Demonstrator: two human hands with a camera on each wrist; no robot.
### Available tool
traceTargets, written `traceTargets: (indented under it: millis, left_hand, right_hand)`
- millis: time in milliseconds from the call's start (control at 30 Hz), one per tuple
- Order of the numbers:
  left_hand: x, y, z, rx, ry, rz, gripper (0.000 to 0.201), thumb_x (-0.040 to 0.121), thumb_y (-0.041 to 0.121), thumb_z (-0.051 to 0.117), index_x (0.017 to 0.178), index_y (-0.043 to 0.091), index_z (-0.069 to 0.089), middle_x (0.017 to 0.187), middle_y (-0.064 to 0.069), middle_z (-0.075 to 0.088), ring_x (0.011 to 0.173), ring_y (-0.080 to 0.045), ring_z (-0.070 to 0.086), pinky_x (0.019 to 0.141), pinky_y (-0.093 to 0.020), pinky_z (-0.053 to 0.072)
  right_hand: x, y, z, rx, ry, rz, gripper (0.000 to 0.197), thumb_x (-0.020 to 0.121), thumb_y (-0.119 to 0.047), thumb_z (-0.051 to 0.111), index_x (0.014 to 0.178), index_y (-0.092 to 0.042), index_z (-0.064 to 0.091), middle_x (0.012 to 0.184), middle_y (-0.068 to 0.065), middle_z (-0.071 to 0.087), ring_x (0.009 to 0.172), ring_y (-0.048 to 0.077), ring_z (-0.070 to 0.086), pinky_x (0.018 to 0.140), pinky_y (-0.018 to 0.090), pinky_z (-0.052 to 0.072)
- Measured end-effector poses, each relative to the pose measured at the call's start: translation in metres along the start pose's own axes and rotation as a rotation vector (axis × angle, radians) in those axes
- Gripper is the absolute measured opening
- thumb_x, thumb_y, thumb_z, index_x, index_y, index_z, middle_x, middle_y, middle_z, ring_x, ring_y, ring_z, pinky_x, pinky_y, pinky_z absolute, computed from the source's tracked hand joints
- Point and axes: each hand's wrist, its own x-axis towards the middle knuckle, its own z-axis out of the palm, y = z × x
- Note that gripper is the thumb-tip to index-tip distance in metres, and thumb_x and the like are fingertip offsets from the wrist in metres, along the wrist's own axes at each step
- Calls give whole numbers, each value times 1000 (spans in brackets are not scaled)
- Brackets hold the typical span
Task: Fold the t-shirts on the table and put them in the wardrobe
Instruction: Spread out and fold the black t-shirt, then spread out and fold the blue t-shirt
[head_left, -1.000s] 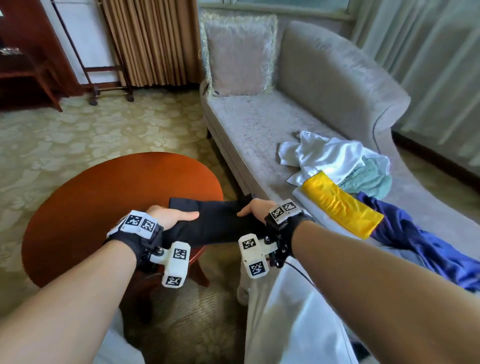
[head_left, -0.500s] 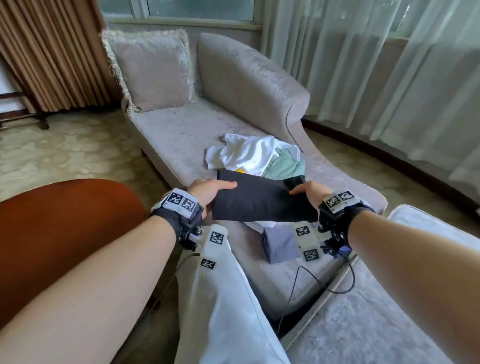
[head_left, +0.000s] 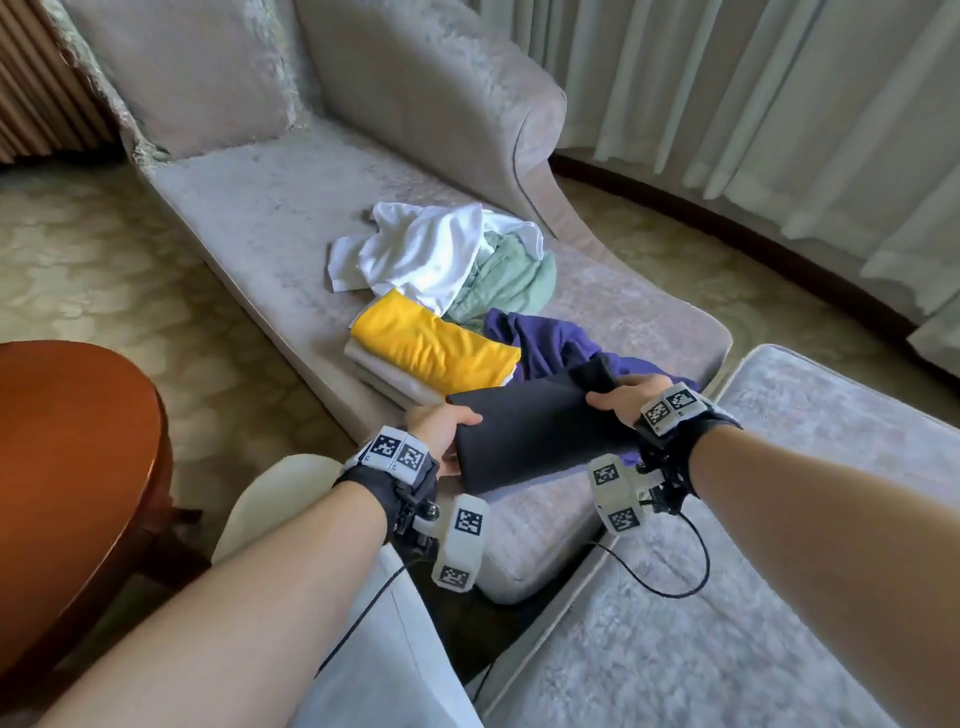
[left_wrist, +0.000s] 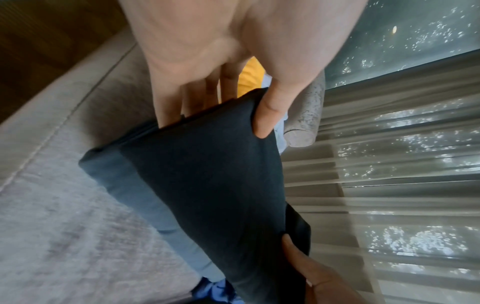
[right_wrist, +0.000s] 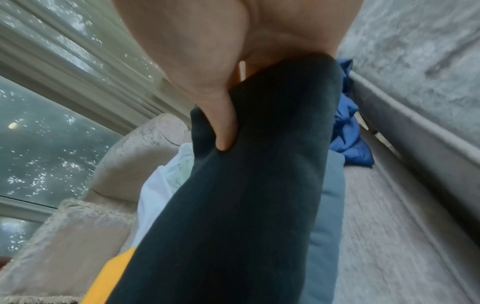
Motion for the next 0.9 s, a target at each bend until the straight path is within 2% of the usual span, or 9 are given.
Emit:
traceTargets:
  millis: [100,200,300,367,500,633,733,800,900]
  left_hand:
    - [19,-10,-3,25,48,-33,32,75,-2,73,105,-3,64,102,-21,68,84,-33,63,69,-40,54]
    - [27,-15,1,12,51,-74,16,79,-3,71,89,2,61,89,-16,65,75,-27,60,66,-37,52]
    - [38,-16,7,71,126,-50,60,51,12,85,105,0,59,98,-19,66,84,-34,66,74,-50,58]
    - [40,-15,10,134,173,-36,53,49,13,84,95,-1,61,99,-21,67,88,-37,68,78,-57,57]
    - [38,-3,12,328,219,-16,39,61,22,83,84,4,57,80,-8,62,66,-20,60,57,-26,48]
    - [44,12,17,281,260,55,64,37,39,86,90,10,67,85,-6,72,68,-21,67,60,-27,50]
    - [50,15,21,156,304,73,77,22,46,78,91,12,67,85,-4,73,67,-23,70,66,-35,59]
    - [54,17,23,92,324,83,84,22,47,74,97,10,65,90,-6,70,71,-24,68,64,-34,57]
    - [76,13,20,58,357,91,100,17,48,73,108,10,64,103,-7,66,79,-23,66,69,-35,57]
  right_hand:
    - [21,9,21,39,-25,6,47,81,-34,76,123,-15,66,97,5,62,84,19,58,78,26,46]
    - [38,17,39,47,-17,23,44,82,-32,75,121,-14,66,91,3,62,84,21,59,83,28,49]
    - [51,25,48,7,-21,33,42,83,-35,73,118,-13,65,93,6,65,88,25,62,83,30,50]
    - [54,22,50,-60,-29,38,41,83,-37,72,117,-14,65,96,7,63,89,25,60,79,28,47]
    - [59,13,37,-195,115,116,61,75,-45,72,128,-20,56,136,15,38,123,35,43,99,40,39]
    - [54,1,19,-303,139,156,51,79,-30,52,129,-16,51,149,9,16,130,39,29,107,49,30]
    - [101,20,38,-369,-77,60,44,91,-35,39,129,-16,53,148,15,36,135,41,32,112,55,21]
    - [152,43,60,-401,-126,39,64,82,-52,29,128,-14,54,142,18,47,128,40,44,109,56,28]
    - [107,26,37,-254,-47,45,40,95,-29,43,127,-9,53,132,21,53,119,40,52,100,44,41]
